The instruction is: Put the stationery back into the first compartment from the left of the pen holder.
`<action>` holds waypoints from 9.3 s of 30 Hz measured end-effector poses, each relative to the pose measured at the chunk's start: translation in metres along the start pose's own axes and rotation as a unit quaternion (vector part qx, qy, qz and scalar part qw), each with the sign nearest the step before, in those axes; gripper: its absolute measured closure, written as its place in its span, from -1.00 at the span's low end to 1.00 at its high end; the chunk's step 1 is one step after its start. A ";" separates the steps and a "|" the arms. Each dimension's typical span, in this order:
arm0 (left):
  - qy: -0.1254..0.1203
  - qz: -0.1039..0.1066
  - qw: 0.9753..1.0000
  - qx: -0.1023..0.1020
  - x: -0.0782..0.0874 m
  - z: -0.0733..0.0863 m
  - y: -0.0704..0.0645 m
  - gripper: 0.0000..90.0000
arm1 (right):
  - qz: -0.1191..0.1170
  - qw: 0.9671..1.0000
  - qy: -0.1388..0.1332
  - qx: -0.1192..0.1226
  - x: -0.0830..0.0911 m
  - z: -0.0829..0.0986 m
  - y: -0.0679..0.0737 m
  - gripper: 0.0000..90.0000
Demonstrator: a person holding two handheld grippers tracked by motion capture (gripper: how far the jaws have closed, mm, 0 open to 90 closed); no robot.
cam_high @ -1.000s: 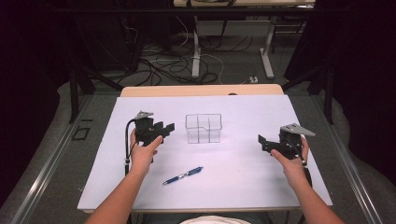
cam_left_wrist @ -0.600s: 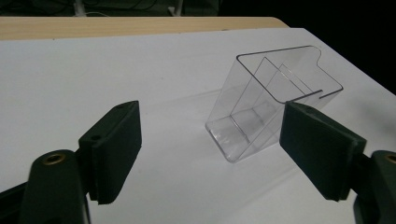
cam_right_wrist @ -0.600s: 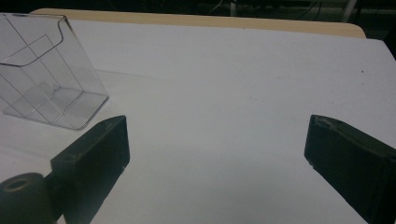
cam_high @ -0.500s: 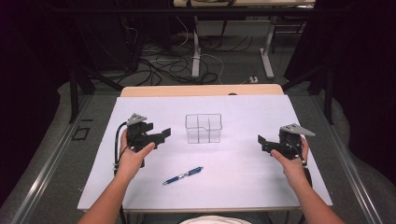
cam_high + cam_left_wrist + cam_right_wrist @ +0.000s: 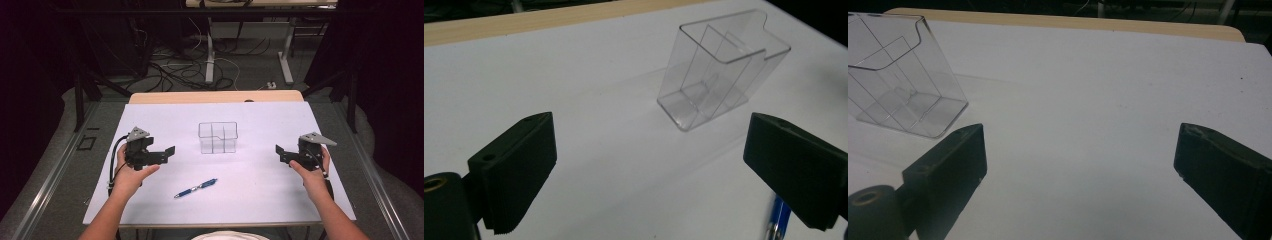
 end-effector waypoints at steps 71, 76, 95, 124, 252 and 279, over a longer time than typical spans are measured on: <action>0.315 0.103 0.929 -0.167 -0.061 0.065 -0.074 0.24 | -0.008 1.000 -0.001 0.022 0.005 0.001 0.002 -0.83; 0.331 0.102 0.924 -0.162 -0.065 0.068 -0.075 0.34 | -0.009 1.000 0.000 0.019 0.005 0.002 0.003 -0.83; 0.353 0.110 0.917 -0.152 -0.066 0.069 -0.075 0.65 | -0.011 1.000 0.002 0.026 0.004 0.002 0.003 -0.83; 0.355 0.109 0.915 -0.158 -0.064 0.066 -0.076 0.77 | -0.011 1.000 -0.001 0.026 0.004 0.002 0.003 -0.83; 0.202 -0.148 0.718 -0.650 -0.068 0.027 -0.142 0.77 | -0.265 0.823 0.123 0.487 0.041 -0.075 0.163 0.14; 0.189 -0.119 0.720 -0.657 -0.081 0.039 -0.155 0.77 | -0.299 0.784 0.209 0.503 0.032 -0.053 0.200 0.47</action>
Point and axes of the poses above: each handheld gripper's, and its own axes: x roughly backward along the jaws, z roughly out of its underside, y roughly to its left, the point moved 4 cm from there along -x, roughly forward along the jaws, and after that the axes turned 14 degrees about z, right-handed, at the moved point
